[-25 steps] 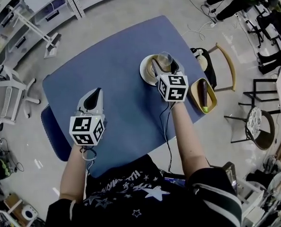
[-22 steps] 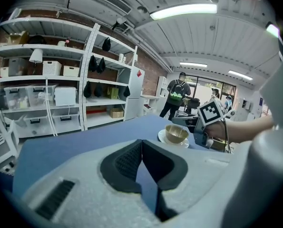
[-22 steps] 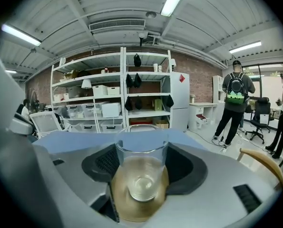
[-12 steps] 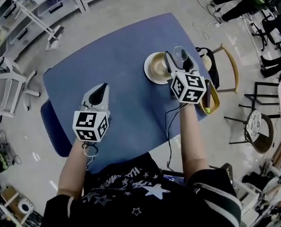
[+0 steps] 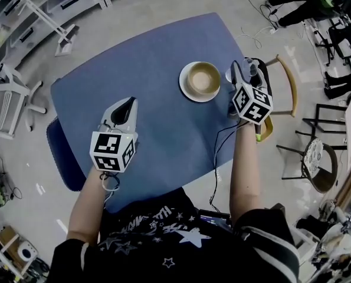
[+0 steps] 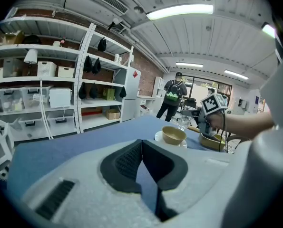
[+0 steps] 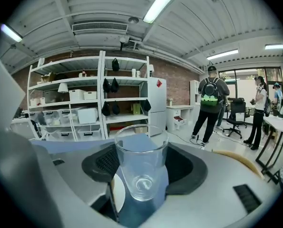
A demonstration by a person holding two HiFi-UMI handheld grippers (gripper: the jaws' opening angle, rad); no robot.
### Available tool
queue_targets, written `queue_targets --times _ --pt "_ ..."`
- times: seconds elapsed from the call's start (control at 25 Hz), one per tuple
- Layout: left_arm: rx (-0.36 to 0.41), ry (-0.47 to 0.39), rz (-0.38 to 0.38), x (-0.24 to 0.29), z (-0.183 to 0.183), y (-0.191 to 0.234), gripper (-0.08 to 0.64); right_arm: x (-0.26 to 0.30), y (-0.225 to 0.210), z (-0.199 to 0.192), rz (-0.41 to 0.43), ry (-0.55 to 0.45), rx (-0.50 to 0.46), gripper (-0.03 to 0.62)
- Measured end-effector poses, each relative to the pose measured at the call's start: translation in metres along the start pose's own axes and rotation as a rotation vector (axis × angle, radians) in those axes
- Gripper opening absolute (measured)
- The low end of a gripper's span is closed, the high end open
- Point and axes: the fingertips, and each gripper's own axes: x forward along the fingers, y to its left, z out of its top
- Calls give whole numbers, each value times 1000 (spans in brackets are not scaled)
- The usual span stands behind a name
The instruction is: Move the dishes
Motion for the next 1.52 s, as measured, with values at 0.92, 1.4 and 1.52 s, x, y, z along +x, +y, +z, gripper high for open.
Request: queue_targets --times 0.92,1.4,1.52 --pt "-23 11 -15 -25 -15 -3 20 4 2 -38 -102 55 20 319" --pt "-42 14 21 -65 -28 17 20 -31 49 -69 -103 111 142 268" --pt "-46 20 29 -68 -30 22 20 -21 62 -78 -58 137 189 236"
